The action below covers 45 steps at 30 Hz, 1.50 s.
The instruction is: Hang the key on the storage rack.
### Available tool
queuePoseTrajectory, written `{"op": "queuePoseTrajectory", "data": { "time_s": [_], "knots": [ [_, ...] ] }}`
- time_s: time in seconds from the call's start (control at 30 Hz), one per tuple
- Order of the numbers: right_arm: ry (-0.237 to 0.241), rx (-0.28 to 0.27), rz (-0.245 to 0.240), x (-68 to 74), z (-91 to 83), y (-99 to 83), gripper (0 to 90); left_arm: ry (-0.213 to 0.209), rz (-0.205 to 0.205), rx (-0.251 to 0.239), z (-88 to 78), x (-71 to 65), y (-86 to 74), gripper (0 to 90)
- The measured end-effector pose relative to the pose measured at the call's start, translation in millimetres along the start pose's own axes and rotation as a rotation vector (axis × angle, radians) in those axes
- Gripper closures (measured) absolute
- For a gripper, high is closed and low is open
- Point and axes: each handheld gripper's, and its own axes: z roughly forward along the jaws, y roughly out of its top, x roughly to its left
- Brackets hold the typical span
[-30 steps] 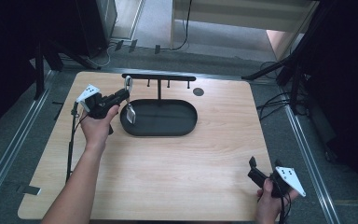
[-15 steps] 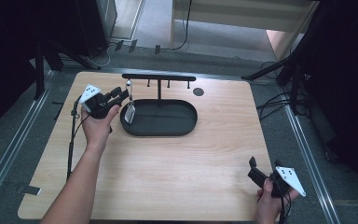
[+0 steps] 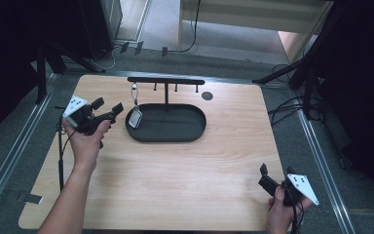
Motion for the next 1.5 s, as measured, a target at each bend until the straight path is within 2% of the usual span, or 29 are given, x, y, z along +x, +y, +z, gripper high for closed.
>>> {"op": "queuePoseTrajectory", "data": {
  "time_s": [0.03, 0.07, 0.1, 0.13, 0.17, 0.23, 0.3, 0.47, 0.5, 0.53, 0.57, 0.6, 0.67, 0.8, 0.93, 1.03, 1.07, 1.13, 1.2, 1.27, 1.33, 1.5],
  "knots": [
    [0.0, 0.0, 0.0, 0.0, 0.0, 0.0, 4.6, -0.002, -0.014, -0.004, -4.8, 1.7, 0.1, 11.2],
    [0.0, -0.001, -0.001, 0.1, -0.1, 0.0, 4.7, -0.002, -0.019, 0.023, -14.0, 5.1, 0.4, 8.8],
    [0.0, -0.001, -0.001, 0.1, -0.1, 0.0, 4.7, -0.002, -0.019, 0.023, -14.0, 5.1, 0.4, 8.3],
    [0.0, -0.001, -0.001, 0.2, -0.1, 0.0, 4.7, 0.006, 0.01, 0.045, -19.4, 6.5, -0.7, 8.3],
    [-0.002, 0.0, -0.004, 0.4, -0.1, 0.0, 4.7, 0.003, 0.003, 0.043, -25.4, 8.1, -2.7, 1.4],
    [-0.002, -0.001, -0.004, 0.5, -0.1, -0.1, 4.7, -0.002, -0.006, 0.033, -29.3, 9.5, -4.1, 1.4],
    [-0.005, -0.001, -0.005, 0.9, -0.1, -0.1, 4.8, 0.015, -0.022, 0.026, -39.8, 13.2, -8.6, 1.4],
    [-0.006, -0.001, -0.004, 1.0, -0.2, -0.1, 4.8, 0.037, -0.008, 0.026, -51.3, 15.3, -14.9, 0.0],
    [-0.006, -0.001, -0.004, 1.0, -0.1, -0.1, 4.8, 0.051, -0.005, 0.025, -55.8, 15.6, -16.7, 0.0],
    [-0.006, -0.001, -0.005, 1.1, -0.2, -0.1, 4.8, 0.085, 0.014, 0.026, -62.2, 15.8, -19.5, 0.0],
    [-0.006, -0.001, -0.005, 1.1, -0.2, -0.1, 4.8, 0.085, 0.014, 0.026, -62.2, 15.8, -19.5, 0.0],
    [-0.006, -0.001, -0.006, 1.1, -0.1, -0.1, 4.8, 0.111, 0.026, 0.029, -67.9, 16.5, -21.9, 0.0],
    [-0.005, -0.002, -0.005, 1.1, -0.2, -0.1, 4.8, 0.138, 0.025, 0.024, -78.5, 17.0, -26.9, 0.0],
    [-0.006, -0.002, -0.005, 1.2, -0.2, -0.2, 4.8, 0.142, 0.034, 0.021, -89.7, 17.3, -32.2, 0.0],
    [-0.006, -0.005, -0.013, 1.4, -0.2, -0.3, 4.9, 0.16, 0.046, 0.018, -110.3, 18.1, -44.9, 0.0],
    [-0.007, -0.004, -0.013, 1.4, -0.1, -0.3, 4.9, 0.178, 0.051, 0.018, -116.0, 19.8, -50.5, 0.0],
    [-0.007, -0.004, -0.014, 1.6, -0.3, -0.3, 4.9, 0.192, 0.036, 0.011, -123.0, 23.0, -58.1, 0.0],
    [-0.008, -0.006, -0.015, 1.8, -0.3, -0.3, 4.9, 0.201, 0.037, 0.014, -126.3, 24.3, -61.1, 0.0],
    [-0.007, -0.006, -0.016, 1.6, -0.4, -0.4, 4.9, 0.23, 0.047, 0.018, -134.5, 25.6, -68.7, 0.0],
    [-0.007, -0.005, -0.015, 1.7, -0.4, -0.4, 4.9, 0.241, 0.061, 0.021, -139.6, 26.1, -72.6, 0.0],
    [-0.008, -0.005, -0.016, 1.8, -0.3, -0.3, 4.9, 0.235, 0.077, 0.013, -149.0, 29.0, -80.3, 0.0],
    [-0.01, -0.005, -0.021, 2.2, -0.3, -0.4, 4.9, 0.251, 0.072, 0.009, -161.6, 34.0, -89.1, 0.0]
  ]
}}
